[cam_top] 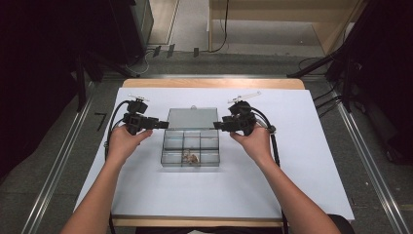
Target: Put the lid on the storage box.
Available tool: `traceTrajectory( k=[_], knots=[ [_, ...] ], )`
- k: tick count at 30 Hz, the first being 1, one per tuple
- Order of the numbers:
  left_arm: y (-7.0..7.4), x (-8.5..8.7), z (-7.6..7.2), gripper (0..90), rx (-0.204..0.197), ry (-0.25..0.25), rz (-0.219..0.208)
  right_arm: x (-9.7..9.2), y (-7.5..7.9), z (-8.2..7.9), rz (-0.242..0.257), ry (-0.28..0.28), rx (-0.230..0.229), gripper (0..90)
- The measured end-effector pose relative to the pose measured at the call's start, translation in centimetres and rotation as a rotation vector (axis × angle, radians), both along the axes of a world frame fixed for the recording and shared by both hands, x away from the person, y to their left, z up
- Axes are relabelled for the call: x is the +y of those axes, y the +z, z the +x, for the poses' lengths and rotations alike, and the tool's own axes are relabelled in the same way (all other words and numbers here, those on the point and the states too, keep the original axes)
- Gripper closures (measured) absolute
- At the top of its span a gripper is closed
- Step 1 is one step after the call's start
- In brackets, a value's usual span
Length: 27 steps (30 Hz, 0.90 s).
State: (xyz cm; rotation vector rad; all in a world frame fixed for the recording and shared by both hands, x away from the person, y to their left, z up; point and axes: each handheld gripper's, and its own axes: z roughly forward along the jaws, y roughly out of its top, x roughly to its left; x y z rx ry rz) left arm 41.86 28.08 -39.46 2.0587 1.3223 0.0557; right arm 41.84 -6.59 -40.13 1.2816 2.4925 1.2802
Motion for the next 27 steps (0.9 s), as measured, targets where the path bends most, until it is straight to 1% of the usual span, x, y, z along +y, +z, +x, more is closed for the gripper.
traceTrajectory(
  k=[3,4,8,15,16,18,19,20,22,24,27],
  knots=[
    [-0.1,-0.1,0.3,39.7,0.003,0.000,0.001,-0.1,-0.1,0.2,0.003,-0.011,0.003,53.3],
    [-0.2,-0.2,0.5,39.9,0.004,0.005,-0.005,-0.2,-0.3,0.5,0.005,-0.019,0.009,53.8],
    [-0.5,-0.4,0.8,40.5,0.013,0.004,0.009,-0.1,-0.7,1.0,-0.002,-0.034,0.018,54.7],
    [-0.7,-0.7,1.3,42.3,0.017,0.001,0.015,0.1,-1.3,1.6,-0.002,-0.051,0.040,56.0],
    [-0.8,-0.8,1.6,42.7,0.017,0.004,0.012,0.3,-1.4,1.9,-0.020,-0.046,0.045,56.0],
    [-0.9,-0.8,1.7,42.9,0.019,0.009,0.009,0.4,-1.3,1.9,-0.021,-0.048,0.043,56.0],
    [-0.9,-0.8,1.8,43.0,0.018,0.010,0.017,0.4,-1.3,2.1,-0.016,-0.051,0.044,55.9],
    [-1.0,-0.8,2.0,43.1,0.019,0.018,0.012,0.5,-1.4,2.3,-0.018,-0.049,0.043,55.8],
    [-1.2,-0.8,2.4,43.8,0.019,0.030,0.009,0.6,-1.6,2.7,-0.017,-0.058,0.048,55.6],
    [-1.2,-0.8,2.5,44.2,0.018,0.030,0.013,0.6,-1.7,2.8,-0.017,-0.061,0.052,55.5],
    [-1.4,-1.1,2.8,45.6,0.015,0.038,0.005,1.0,-2.2,3.2,-0.021,-0.062,0.055,55.5]
  ],
)
